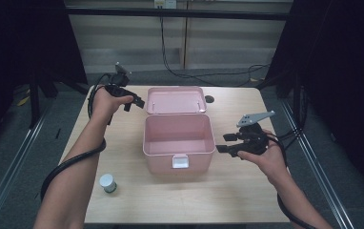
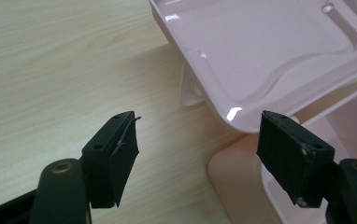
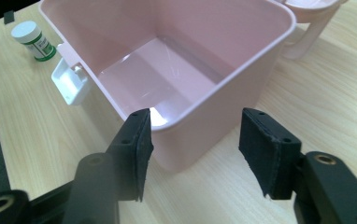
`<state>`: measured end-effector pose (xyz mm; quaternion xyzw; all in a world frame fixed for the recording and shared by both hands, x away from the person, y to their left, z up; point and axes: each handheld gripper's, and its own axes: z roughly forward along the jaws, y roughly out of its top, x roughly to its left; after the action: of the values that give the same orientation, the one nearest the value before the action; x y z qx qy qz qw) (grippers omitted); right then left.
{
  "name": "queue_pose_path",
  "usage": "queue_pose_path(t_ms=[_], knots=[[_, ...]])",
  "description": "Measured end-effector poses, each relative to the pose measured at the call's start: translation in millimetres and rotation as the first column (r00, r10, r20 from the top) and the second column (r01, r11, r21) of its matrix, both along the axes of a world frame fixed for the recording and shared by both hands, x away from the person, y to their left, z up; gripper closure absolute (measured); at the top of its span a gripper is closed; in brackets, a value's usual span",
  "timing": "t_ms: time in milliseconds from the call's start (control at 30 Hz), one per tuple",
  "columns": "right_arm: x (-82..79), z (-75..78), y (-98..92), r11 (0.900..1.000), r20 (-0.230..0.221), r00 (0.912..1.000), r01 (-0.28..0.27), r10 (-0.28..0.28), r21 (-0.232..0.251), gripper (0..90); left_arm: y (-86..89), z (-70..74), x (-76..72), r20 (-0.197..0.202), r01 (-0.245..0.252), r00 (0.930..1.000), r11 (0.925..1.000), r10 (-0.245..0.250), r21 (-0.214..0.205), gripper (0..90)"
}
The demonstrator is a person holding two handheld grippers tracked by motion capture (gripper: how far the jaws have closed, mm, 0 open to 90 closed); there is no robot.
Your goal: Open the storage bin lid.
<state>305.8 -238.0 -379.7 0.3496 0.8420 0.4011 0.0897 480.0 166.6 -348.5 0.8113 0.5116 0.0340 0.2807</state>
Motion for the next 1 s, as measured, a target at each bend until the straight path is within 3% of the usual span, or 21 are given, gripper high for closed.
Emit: queue_pose_path(t_ms=[333,600,1000], knots=[[-3.8,-14.8,-23.0,0.9982,0.003,0.9987,0.05,-0.05,0.034,33.5,16.3,-4.3,-19.5,-0.008,0.029,0.9996,0.9996,-0.029,0.007,27.2],[-9.5,-41.6,-34.5,0.9968,-0.018,0.9968,0.078,-0.078,-0.016,27.4,23.1,-4.3,-34.7,0.003,0.052,0.9987,0.9987,-0.052,0.006,25.0],[-15.1,-83.8,-40.3,0.9928,-0.034,0.9932,0.109,-0.111,-0.05,19.3,32.6,-7.3,-51.3,-0.013,0.063,0.9979,0.9977,-0.063,-0.026,23.8]])
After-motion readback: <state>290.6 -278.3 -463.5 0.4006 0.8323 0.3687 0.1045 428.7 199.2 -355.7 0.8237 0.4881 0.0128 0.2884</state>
